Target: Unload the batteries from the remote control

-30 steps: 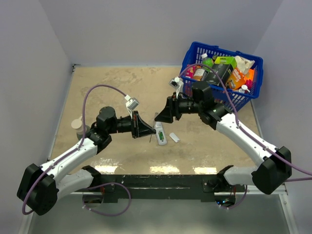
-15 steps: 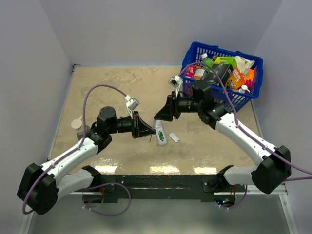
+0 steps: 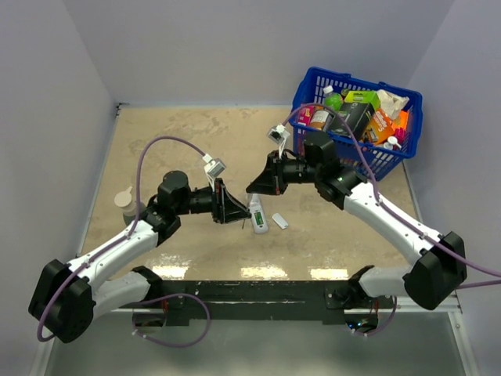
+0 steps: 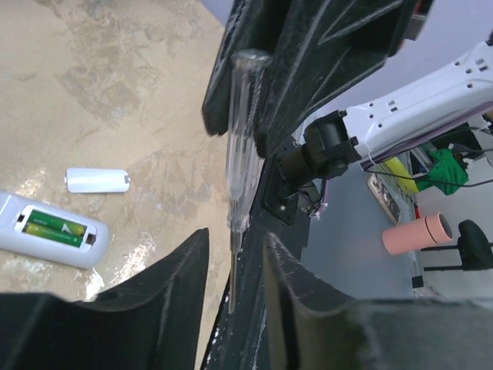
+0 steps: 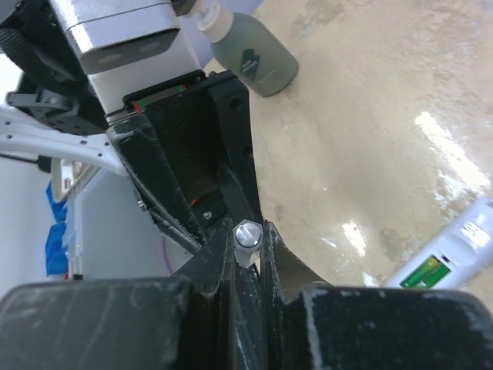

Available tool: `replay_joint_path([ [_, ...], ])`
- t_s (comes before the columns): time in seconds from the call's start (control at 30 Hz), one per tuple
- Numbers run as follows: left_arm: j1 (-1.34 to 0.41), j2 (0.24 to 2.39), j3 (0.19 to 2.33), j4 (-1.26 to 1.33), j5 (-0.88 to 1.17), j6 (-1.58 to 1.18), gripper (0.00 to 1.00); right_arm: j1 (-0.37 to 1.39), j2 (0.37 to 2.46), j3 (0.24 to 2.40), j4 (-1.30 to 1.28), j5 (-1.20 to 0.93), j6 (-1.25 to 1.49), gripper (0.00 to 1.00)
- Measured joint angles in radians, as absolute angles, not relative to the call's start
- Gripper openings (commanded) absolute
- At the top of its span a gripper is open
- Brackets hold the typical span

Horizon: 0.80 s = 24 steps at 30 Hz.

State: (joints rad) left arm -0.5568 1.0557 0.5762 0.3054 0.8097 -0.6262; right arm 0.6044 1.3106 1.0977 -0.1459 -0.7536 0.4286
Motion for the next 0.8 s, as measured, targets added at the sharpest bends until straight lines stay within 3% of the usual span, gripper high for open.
replay_joint_path([
  [0.03,-0.557,1.056,0.578,0.291,0.803,-0.617,0.71,0.605,1.305,1.093,-0.148,-0.738,0.428,0.00],
  [0.1,-0.557,1.057,0.586,0.246,0.778,-0.593,0.84,0.606,1.277,1.075,-0.152,-0.686,0.428,0.00],
  [0.43,-0.547,1.036,0.687,0.026,0.546,-0.502,1.00,0.682,1.076,0.865,-0.090,-0.239,0.448,0.00],
  [0.63,-0.465,1.045,0.696,-0.026,0.462,-0.511,1.00,0.890,1.046,0.744,0.035,0.052,0.380,0.00],
  [0.8,-0.393,1.065,0.678,-0.035,0.459,-0.513,1.00,0.909,1.050,0.678,0.136,0.170,0.305,0.00],
])
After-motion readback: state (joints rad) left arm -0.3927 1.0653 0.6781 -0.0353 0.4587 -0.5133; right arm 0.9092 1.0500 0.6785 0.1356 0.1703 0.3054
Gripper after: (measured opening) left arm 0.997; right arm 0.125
